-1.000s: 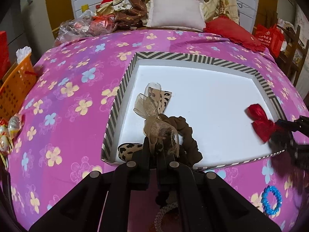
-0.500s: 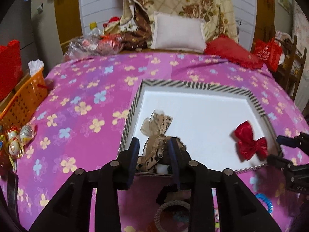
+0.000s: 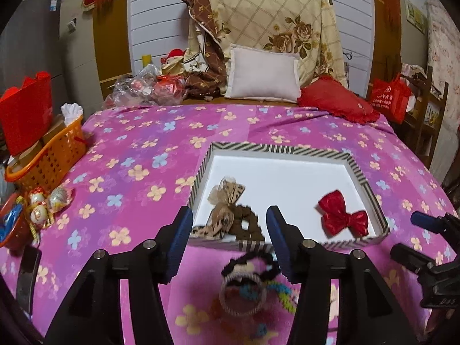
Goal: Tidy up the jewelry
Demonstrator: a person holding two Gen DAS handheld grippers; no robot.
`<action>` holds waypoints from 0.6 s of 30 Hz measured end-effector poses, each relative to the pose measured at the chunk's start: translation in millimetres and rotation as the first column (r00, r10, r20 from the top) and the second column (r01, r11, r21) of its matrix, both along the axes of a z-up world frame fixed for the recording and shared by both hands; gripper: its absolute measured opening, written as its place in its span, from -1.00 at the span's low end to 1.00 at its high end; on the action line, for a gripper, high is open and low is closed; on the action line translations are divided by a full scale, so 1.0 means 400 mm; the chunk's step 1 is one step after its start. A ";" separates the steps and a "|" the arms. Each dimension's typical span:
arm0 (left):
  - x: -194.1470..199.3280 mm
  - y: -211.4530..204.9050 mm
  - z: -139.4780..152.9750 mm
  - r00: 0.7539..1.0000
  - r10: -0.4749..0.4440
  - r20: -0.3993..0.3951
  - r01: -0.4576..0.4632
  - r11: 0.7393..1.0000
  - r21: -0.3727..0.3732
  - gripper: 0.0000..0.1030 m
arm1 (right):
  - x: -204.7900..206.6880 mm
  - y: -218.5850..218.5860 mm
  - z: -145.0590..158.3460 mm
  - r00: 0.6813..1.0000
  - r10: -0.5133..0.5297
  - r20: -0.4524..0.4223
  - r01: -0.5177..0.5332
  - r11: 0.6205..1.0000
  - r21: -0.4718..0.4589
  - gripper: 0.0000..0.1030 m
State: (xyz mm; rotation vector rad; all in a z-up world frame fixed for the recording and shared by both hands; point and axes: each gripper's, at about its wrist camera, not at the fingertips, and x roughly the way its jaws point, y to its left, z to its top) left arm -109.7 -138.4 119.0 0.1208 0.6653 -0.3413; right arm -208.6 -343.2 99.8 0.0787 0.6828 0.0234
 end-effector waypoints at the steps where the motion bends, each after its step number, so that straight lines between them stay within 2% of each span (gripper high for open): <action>1: -0.008 0.002 -0.001 1.000 0.002 -0.001 -0.002 1.000 0.001 -0.23 | -0.008 -0.001 0.000 1.000 -0.004 0.002 0.004 1.000 0.014 0.70; 10: -0.079 0.025 -0.010 1.000 0.025 -0.008 -0.025 0.999 -0.025 -0.23 | -0.058 0.004 -0.007 0.998 -0.054 -0.024 0.054 0.999 -0.002 0.70; 14: -0.099 0.029 -0.018 0.999 0.040 -0.016 -0.040 0.999 -0.017 -0.23 | -0.081 0.018 -0.009 0.997 -0.073 -0.023 0.072 0.996 -0.043 0.70; 18: -0.119 0.038 -0.028 0.998 0.051 -0.030 -0.052 0.999 -0.017 -0.23 | -0.099 0.027 -0.009 0.997 -0.073 -0.022 0.072 0.997 -0.039 0.70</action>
